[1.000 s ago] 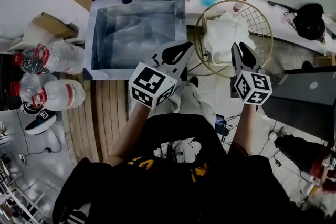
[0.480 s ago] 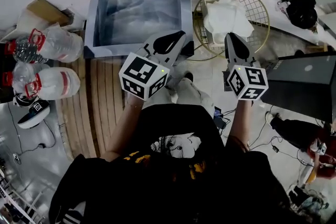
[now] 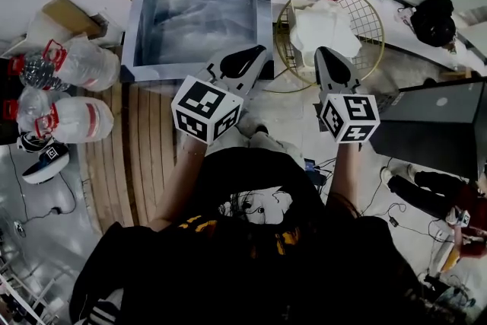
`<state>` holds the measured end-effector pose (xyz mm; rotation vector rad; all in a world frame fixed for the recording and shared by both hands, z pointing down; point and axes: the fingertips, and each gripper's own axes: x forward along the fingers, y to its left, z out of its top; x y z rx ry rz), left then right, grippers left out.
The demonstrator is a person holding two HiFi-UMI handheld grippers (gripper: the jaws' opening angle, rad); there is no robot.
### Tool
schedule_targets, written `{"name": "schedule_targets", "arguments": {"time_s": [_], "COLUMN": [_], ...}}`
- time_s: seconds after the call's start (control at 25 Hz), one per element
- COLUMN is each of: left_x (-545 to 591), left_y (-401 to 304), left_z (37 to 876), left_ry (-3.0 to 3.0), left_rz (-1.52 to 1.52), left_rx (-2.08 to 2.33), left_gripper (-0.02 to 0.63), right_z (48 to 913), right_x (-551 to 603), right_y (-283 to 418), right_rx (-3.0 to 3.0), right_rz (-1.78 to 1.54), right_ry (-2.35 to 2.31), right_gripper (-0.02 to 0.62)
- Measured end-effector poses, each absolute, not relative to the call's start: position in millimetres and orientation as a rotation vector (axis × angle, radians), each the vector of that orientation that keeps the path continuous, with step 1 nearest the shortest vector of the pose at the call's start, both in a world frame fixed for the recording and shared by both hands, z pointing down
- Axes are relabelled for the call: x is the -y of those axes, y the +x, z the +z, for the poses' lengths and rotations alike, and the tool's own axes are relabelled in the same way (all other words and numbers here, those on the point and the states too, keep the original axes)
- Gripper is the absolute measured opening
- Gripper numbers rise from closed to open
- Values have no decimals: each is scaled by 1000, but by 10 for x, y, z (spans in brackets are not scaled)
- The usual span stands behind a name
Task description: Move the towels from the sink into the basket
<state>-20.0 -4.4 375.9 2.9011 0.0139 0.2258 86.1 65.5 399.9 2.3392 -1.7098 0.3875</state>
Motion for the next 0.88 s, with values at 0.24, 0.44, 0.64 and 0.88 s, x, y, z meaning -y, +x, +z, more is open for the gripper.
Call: {"name": "schedule_targets", "arguments": {"time_s": [0.24,0.44,0.64,0.88], "left_x": [-51,-68,-33,-15], "left_y": [-114,-110,-150,-171], "left_z": [3753,3768,3817,3826], "left_ry": [2903,2905,2900,2889], "left_rz": [245,262,282,277], "left_rx": [1,23,46,51], "left_gripper": [11,11,11,11], "right_z": [3966,3971,4000,4034], "right_x": [-696,-699,-677,-666], "right_y": [882,891,857,796], "right_rx": [1744,1769,1786,1793], "right_rz": [377,376,381,397], "right_ry": [2306,2299,2296,2274], "right_gripper": [14,12,12,12]}}
